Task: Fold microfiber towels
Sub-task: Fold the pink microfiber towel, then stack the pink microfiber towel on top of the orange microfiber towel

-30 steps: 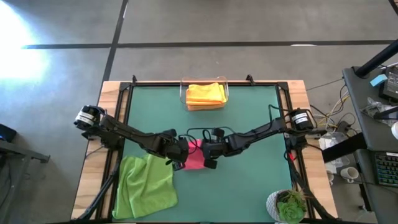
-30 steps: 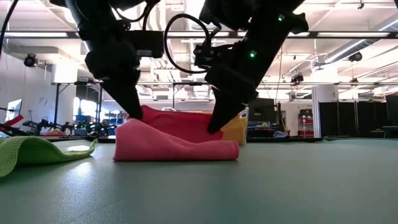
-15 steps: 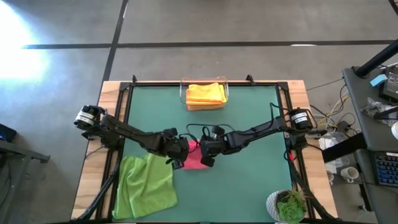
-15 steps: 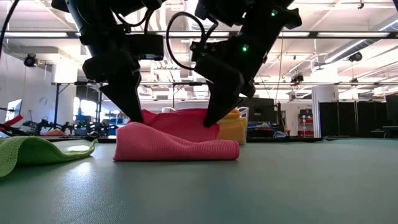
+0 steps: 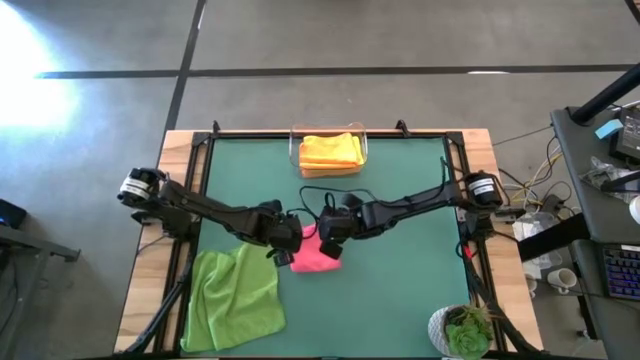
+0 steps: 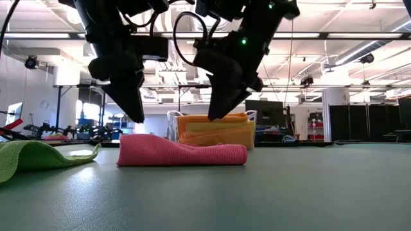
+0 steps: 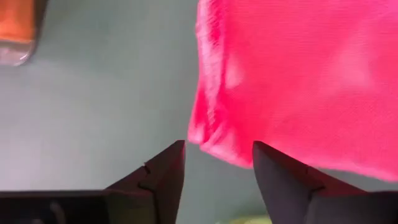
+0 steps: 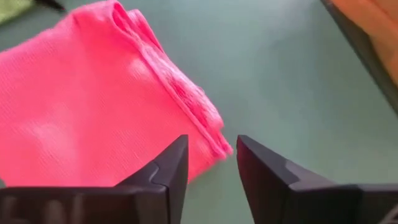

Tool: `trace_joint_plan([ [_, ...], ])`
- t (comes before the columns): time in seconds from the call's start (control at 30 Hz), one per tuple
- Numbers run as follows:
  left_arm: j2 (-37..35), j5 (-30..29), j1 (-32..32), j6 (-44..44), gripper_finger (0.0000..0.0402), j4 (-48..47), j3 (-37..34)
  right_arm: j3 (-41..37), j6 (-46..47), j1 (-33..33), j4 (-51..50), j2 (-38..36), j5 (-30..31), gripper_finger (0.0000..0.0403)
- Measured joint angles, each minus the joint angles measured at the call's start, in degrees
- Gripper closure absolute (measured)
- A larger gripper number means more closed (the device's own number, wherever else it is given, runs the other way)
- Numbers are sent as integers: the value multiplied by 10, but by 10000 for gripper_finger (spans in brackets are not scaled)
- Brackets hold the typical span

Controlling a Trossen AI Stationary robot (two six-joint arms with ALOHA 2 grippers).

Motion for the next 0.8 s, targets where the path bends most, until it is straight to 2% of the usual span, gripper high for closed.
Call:
trace_joint_plan([
  [0.1,-19,0,9,13,223,-46,6,33,1,0,-65,-3,-8,261],
  [0.2,-49,0,16,17,221,-90,6,57,1,2,-100,-5,-58,257],
  [0.33,-95,-4,20,15,221,-116,-4,50,0,9,-61,-5,-159,265],
  [0.4,-118,-13,21,15,221,-114,-11,32,0,12,-18,-4,-182,272],
  [0.6,-167,-53,22,15,221,-112,-26,8,0,2,58,21,-183,307],
  [0.8,-187,-61,23,34,221,-79,-49,5,25,-16,57,43,-183,383],
])
